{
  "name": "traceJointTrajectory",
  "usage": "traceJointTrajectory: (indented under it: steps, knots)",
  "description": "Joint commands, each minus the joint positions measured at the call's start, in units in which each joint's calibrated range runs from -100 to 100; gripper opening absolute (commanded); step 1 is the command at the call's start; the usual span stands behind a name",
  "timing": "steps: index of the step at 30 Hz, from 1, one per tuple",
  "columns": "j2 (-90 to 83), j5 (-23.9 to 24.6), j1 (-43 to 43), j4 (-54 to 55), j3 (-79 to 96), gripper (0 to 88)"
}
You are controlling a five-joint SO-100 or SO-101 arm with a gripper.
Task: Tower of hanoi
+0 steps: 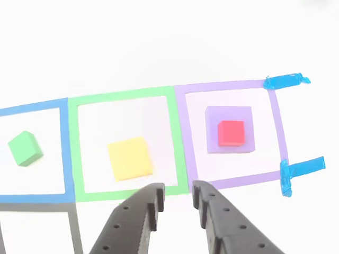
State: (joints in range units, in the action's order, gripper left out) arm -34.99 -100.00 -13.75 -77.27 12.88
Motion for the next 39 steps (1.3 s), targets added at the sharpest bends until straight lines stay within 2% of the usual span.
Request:
traceJointTrajectory:
  steps: [1,9,19,22,25,27,39]
  knots:
    - [-2.03,0.00,6.37,-9.37,-10.97,1.1]
    - [-3.32,0.00,18.16,-18.85,-16.97,1.1]
    - [-3.80,0.00,28.90,-19.33,-16.34,1.1]
    - [-4.29,0.00,31.10,-16.74,-12.43,4.8]
    - [-5.66,0.00,31.87,-9.05,-3.70,20.2]
    - [-6.47,0.00,31.39,-2.09,3.12,26.3]
    - [-10.18,0.00,31.78,47.47,43.30,36.5]
